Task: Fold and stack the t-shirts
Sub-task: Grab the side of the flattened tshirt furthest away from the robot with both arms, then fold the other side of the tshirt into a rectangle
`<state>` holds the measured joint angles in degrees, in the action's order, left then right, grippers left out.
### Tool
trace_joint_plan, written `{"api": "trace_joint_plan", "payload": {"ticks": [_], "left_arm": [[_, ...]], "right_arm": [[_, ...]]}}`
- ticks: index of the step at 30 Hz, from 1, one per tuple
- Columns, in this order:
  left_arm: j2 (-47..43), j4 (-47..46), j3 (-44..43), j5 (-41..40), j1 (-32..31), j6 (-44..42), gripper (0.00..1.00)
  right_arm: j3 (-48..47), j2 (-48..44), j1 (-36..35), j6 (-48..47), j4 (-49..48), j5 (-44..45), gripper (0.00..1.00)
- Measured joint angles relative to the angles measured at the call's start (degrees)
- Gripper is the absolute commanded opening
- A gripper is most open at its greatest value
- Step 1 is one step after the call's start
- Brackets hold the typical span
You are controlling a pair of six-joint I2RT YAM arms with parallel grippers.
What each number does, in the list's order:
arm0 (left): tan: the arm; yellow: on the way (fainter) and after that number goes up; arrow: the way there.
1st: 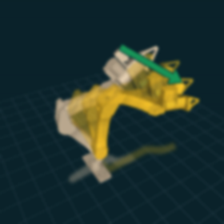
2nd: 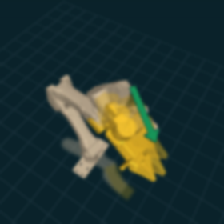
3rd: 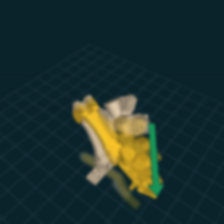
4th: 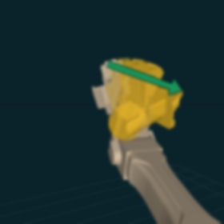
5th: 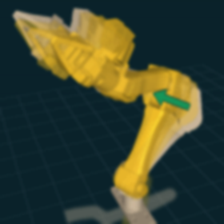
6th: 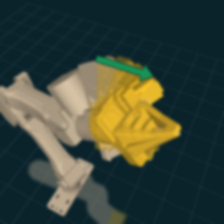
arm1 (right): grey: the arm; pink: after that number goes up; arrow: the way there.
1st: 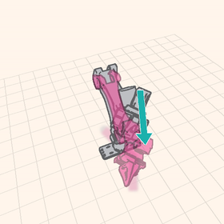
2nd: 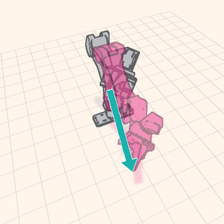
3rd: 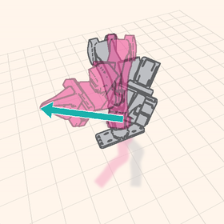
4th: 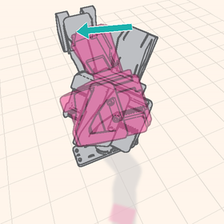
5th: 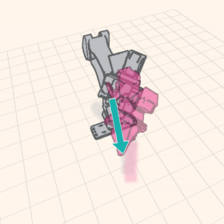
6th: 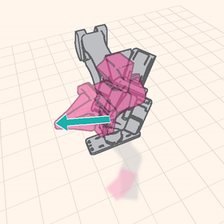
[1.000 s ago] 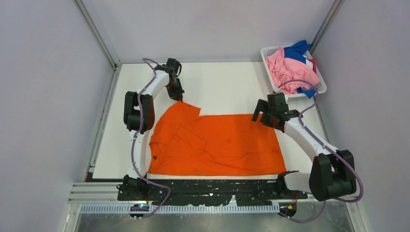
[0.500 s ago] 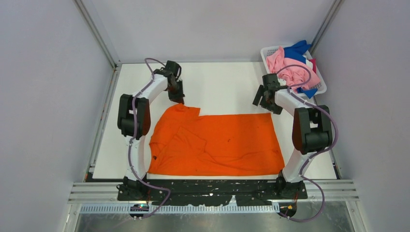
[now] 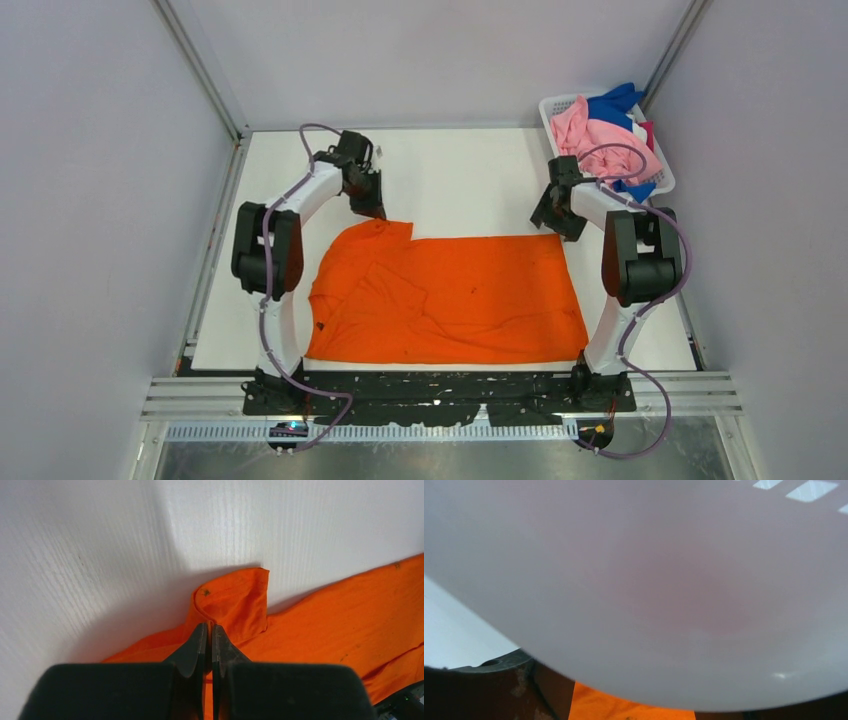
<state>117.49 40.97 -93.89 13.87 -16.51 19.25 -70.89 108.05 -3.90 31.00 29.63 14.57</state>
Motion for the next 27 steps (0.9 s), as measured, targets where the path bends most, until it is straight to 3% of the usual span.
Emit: {"api": "trace_joint_plan", "payload": {"ticks": [4, 7, 12, 16, 27], "left_arm": [[-2.4, -1.3, 2.8, 0.8, 0.0, -0.4, 0.00], [-4.1, -1.7, 4.2, 1.3, 0.0, -0.8, 0.00], [-6.0, -2.5, 5.2, 2.2, -0.4, -2.4, 0.00], [-7.4, -2.9, 5.7, 2.5, -1.3, -3.9, 0.00], [-12.2, -3.9, 10.4, 3.3, -2.5, -7.1, 0.00]], "right_arm": [[1.3, -0.6, 0.0, 0.2, -0.9, 0.1, 0.52], [2.4, -1.3, 0.0, 0.3, -1.3, 0.2, 0.32], [2.7, -1.7, 0.0, 0.1, -1.6, 0.2, 0.15], [2.8, -1.7, -0.2, -0.9, -2.1, 0.1, 0.06], [7.6, -8.9, -0.8, -3.2, -3.9, -0.8, 0.05]]}}
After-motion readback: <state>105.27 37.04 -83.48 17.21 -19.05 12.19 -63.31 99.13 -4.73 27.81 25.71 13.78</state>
